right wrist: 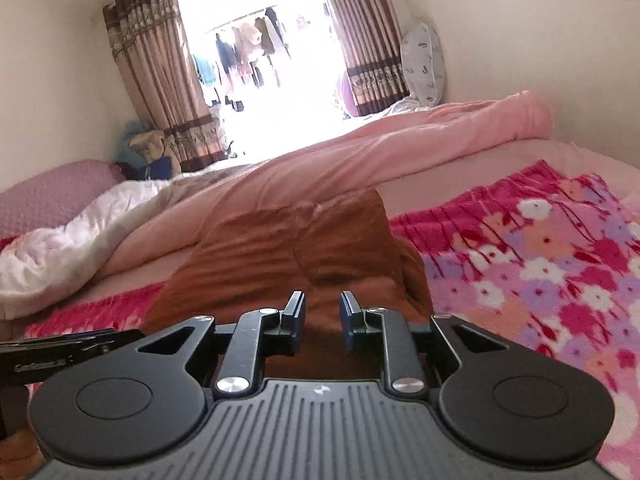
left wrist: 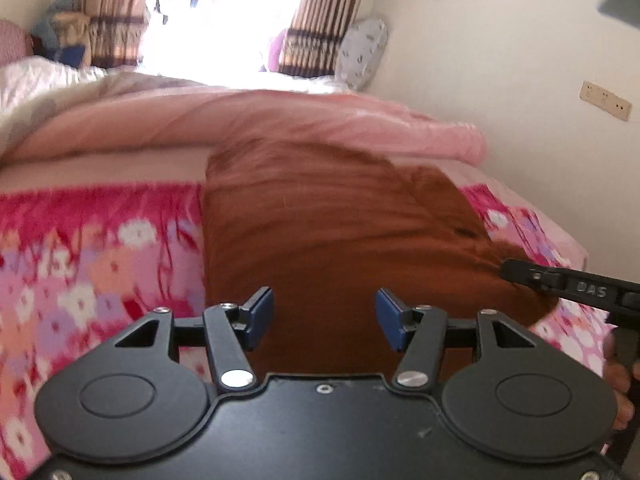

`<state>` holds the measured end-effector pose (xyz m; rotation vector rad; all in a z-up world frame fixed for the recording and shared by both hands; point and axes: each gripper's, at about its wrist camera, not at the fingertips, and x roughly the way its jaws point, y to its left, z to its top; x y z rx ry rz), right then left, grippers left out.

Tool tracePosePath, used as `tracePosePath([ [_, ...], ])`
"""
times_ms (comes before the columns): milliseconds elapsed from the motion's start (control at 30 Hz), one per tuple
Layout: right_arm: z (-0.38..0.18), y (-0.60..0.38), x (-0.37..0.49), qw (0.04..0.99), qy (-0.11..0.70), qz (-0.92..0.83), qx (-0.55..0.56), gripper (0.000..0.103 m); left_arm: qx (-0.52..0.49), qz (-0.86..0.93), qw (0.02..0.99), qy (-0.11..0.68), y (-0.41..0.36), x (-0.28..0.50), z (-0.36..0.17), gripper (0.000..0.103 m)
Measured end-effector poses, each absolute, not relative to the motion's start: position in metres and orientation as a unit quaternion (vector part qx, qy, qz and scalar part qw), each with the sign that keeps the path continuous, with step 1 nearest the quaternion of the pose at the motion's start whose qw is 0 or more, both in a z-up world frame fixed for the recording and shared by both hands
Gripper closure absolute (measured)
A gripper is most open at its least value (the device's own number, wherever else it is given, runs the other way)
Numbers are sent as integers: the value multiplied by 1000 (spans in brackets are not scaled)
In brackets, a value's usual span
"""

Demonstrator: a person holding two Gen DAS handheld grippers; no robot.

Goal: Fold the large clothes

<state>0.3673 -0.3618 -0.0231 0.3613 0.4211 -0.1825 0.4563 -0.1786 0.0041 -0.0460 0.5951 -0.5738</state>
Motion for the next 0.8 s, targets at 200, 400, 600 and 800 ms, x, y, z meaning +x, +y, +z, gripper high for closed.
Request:
tracePosePath([
  [200, -62, -365, 363, 947, 234, -89, 201, 80, 7, -274, 917, 290, -183, 446, -28, 39],
  [400, -76, -369, 359, 946, 221, -86, 221, 82, -1, -269, 916, 297, -183, 448, -32, 36],
  [600, -65, -383, 353, 944, 206, -54, 253, 76, -31, -287, 908, 302, -163, 454, -10, 36],
  [800, -51, -450, 350, 909, 153, 51, 385, 17, -147, -252, 901, 322, -101, 496, -9, 35],
])
